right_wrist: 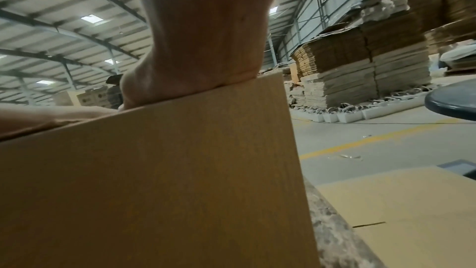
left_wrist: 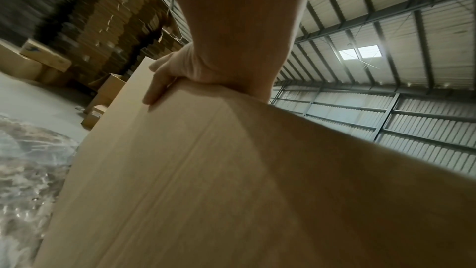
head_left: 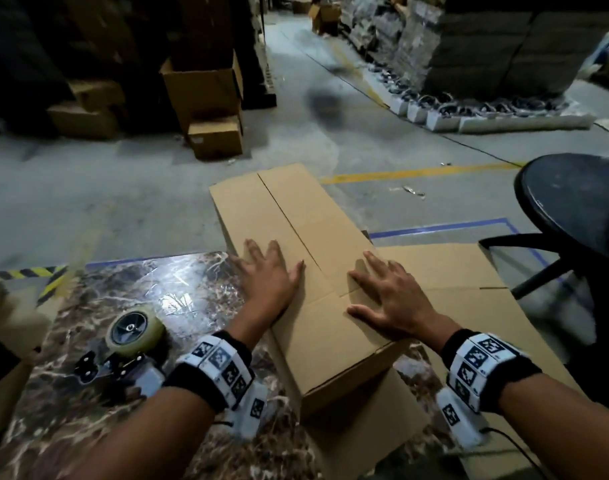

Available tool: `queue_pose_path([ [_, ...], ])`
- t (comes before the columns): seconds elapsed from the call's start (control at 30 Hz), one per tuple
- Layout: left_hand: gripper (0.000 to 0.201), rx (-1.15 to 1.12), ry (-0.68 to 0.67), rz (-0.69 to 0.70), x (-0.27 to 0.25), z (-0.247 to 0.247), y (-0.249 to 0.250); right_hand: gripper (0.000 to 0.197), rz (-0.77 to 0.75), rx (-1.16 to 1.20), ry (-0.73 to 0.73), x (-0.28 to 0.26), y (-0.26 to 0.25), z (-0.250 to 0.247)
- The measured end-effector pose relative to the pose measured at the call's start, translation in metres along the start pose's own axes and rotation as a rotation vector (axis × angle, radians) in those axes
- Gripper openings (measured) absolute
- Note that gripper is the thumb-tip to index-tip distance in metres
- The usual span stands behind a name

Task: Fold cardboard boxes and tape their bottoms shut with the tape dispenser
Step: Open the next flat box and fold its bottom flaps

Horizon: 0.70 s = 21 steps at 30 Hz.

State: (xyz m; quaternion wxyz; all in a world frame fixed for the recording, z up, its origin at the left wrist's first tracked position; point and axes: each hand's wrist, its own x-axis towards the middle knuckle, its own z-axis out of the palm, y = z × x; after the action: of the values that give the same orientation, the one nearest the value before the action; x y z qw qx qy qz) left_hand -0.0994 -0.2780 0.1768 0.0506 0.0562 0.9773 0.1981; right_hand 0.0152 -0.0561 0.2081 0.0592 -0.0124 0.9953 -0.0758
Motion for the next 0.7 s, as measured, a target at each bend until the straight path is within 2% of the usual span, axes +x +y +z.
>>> queue_pose_path([
  [0.1,0.076,0.012,-0.013,-0.031,-0.016,0.004,0.007,0.091,-0.037,-0.047,-0.068,0.002,0.006,-0.008],
  [0.2,0.07,0.027,0.012,-0.018,-0.036,0.001,0.007,0.103,-0.077,-0.106,-0.105,0.007,0.006,-0.017],
  [0.3,0.068,0.063,0.004,0.041,-0.05,0.01,0.002,0.096,-0.09,-0.213,-0.201,0.022,0.0,-0.034],
  [0.37,0.076,0.054,-0.006,0.091,-0.059,0.013,-0.007,0.096,-0.107,-0.239,-0.232,0.037,-0.013,-0.043],
  [0.43,0.084,-0.022,-0.009,0.131,-0.069,0.012,-0.017,0.092,-0.128,-0.227,-0.25,0.049,-0.031,-0.048],
  [0.53,0.071,-0.21,0.06,0.151,-0.092,0.001,-0.04,0.087,-0.159,-0.219,-0.238,0.061,-0.069,-0.046],
  [0.6,0.062,-0.309,0.117,0.103,-0.102,-0.004,-0.064,0.088,-0.155,-0.226,-0.233,0.065,-0.093,-0.045],
  [0.7,0.058,-0.411,0.155,-0.092,-0.109,-0.01,-0.129,0.085,-0.134,-0.274,-0.243,0.068,-0.131,-0.051],
])
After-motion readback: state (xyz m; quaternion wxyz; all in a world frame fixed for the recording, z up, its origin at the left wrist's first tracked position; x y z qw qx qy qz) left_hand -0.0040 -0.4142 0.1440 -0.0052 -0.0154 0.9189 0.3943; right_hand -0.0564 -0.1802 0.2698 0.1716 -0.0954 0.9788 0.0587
